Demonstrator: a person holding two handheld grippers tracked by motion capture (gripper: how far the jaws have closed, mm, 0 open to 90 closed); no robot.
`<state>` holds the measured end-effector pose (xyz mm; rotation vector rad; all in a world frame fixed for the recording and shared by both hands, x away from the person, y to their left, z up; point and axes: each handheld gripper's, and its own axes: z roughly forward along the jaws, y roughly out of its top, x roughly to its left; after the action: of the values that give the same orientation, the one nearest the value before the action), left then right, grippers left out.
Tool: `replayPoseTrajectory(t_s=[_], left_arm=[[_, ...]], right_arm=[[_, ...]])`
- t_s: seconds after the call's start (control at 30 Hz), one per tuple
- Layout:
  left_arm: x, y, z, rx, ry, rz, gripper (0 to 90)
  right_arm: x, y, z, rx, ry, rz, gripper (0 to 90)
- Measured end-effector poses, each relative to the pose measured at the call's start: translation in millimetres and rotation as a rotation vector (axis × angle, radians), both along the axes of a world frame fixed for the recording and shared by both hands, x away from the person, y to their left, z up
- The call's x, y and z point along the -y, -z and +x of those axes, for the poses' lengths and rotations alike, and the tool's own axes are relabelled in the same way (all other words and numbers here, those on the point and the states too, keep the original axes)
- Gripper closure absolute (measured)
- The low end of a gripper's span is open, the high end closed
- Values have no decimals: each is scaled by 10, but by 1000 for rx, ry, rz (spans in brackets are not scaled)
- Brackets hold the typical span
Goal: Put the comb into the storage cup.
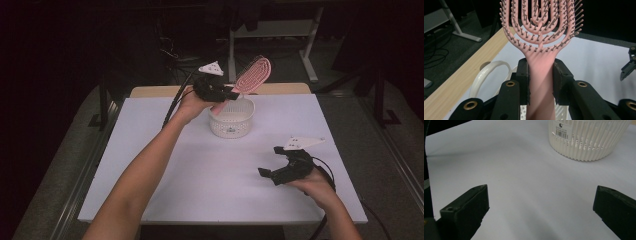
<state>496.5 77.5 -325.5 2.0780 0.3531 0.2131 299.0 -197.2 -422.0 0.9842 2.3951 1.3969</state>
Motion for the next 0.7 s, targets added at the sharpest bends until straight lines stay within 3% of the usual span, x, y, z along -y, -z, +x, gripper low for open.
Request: replayPoseTrajectory(t_s=[0.33, 0.7], left_arm=[[93, 161, 80, -9, 6, 10, 706], [149, 309, 131, -9, 18, 48, 705]], right_arm=[[9, 0, 1, 0, -2, 3, 0], [13, 6, 5, -2, -4, 1, 0]])
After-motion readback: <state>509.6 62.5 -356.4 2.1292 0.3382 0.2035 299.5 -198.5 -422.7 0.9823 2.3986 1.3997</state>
